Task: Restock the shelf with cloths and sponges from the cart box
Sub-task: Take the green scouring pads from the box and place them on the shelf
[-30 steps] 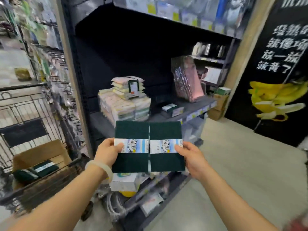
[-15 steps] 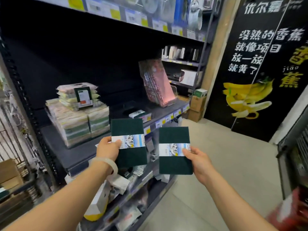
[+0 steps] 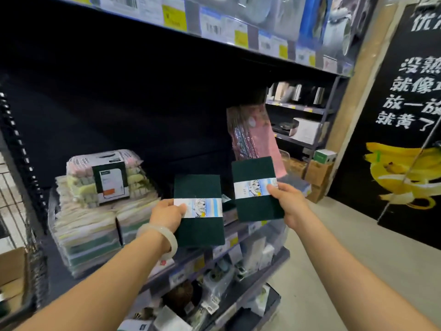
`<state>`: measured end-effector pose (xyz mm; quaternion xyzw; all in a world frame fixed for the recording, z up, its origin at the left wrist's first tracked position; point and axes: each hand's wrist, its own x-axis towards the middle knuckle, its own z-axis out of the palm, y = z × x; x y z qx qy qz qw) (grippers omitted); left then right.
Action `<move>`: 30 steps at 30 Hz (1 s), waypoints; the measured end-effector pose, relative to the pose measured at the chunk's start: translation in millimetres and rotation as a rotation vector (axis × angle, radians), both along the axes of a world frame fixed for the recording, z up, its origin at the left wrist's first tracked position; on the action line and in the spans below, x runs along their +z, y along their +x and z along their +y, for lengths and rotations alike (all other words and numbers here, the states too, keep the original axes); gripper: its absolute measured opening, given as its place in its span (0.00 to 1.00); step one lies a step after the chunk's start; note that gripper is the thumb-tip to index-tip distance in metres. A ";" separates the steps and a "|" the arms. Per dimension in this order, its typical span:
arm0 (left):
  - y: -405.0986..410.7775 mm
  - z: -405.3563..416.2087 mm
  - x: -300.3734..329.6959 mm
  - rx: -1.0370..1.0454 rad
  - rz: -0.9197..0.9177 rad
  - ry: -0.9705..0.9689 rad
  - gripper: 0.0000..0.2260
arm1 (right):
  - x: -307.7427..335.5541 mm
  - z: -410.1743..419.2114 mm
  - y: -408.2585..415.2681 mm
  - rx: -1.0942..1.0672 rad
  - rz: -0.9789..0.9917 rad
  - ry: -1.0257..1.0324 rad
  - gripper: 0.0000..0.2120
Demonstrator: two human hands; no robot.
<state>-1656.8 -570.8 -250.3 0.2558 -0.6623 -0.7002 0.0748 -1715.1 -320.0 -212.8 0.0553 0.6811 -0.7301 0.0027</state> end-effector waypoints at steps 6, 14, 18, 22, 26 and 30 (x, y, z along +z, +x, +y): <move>-39.2 -20.1 -27.1 0.053 -0.069 -0.063 0.17 | -9.8 -31.1 -76.8 0.103 -0.067 0.039 0.10; -59.3 -14.9 -22.1 0.253 -0.070 -0.030 0.16 | -30.4 -77.7 -140.4 0.360 -0.097 0.335 0.23; -73.8 -11.7 -28.9 0.310 -0.082 -0.027 0.17 | -44.7 -83.7 -152.5 0.489 -0.031 0.835 0.20; -82.7 -6.2 -31.0 0.387 -0.062 0.029 0.14 | -50.8 -85.1 -154.9 0.568 0.038 1.178 0.18; -90.4 1.4 -29.8 0.385 -0.038 0.101 0.16 | -49.5 -89.7 -154.3 0.630 0.077 1.340 0.19; -105.9 -3.9 -41.8 0.400 -0.046 0.095 0.24 | -55.2 -93.4 -151.5 0.755 0.077 1.409 0.20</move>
